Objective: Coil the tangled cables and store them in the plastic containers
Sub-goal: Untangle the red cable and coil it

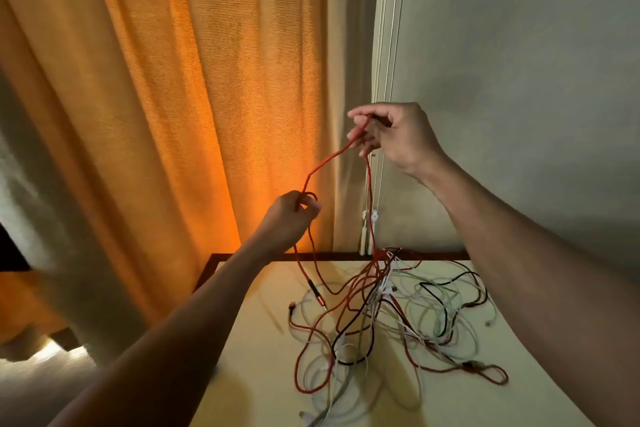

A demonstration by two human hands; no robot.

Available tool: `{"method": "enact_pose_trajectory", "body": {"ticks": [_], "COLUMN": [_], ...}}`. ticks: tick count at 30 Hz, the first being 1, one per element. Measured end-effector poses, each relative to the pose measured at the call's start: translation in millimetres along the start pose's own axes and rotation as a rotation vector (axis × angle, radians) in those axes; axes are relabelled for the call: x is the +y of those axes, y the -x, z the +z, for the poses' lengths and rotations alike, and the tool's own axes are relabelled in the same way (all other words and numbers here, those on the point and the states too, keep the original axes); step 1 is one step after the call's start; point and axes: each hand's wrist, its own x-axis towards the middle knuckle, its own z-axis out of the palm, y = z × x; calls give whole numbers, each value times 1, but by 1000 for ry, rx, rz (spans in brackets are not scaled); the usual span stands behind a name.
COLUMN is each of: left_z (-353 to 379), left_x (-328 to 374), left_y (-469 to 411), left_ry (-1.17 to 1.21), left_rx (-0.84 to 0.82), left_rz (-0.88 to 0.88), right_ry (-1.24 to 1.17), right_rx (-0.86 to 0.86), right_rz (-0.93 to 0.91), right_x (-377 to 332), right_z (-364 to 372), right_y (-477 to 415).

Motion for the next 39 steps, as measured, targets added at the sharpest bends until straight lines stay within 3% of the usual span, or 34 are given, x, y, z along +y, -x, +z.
{"method": "enact_pose_trajectory", "body": {"ticks": [6,14,17,20,26,30,36,39], "left_z": [39,68,67,65,80,103,112,113], "left_x": [21,30,31,27,18,11,12,16], "left_y": [-7,-13,-8,-13,-15,-4,-5,-8], "left_ry": [-41,-143,-375,-508,-65,-10,113,51], "left_rx": [-99,21,62,80,-190,-365,-303,-403], "left_rz": [-4,-122,-200,-106,-62,-51,-22,19], "right_ry": [56,335,477,551,502,484,508,372], "right_rx": [-130,-169,-141,-105,53,155,114,97], "right_rz": [-36,35,40,27,-2,-33,69,132], "right_x": [-24,-16,-9,-9,-39,-64,-63,-62], "right_z": [8,7,3,0,-15,-28,-40,-38], "right_y": [10,23,27,29,14,-1,8,12]}}
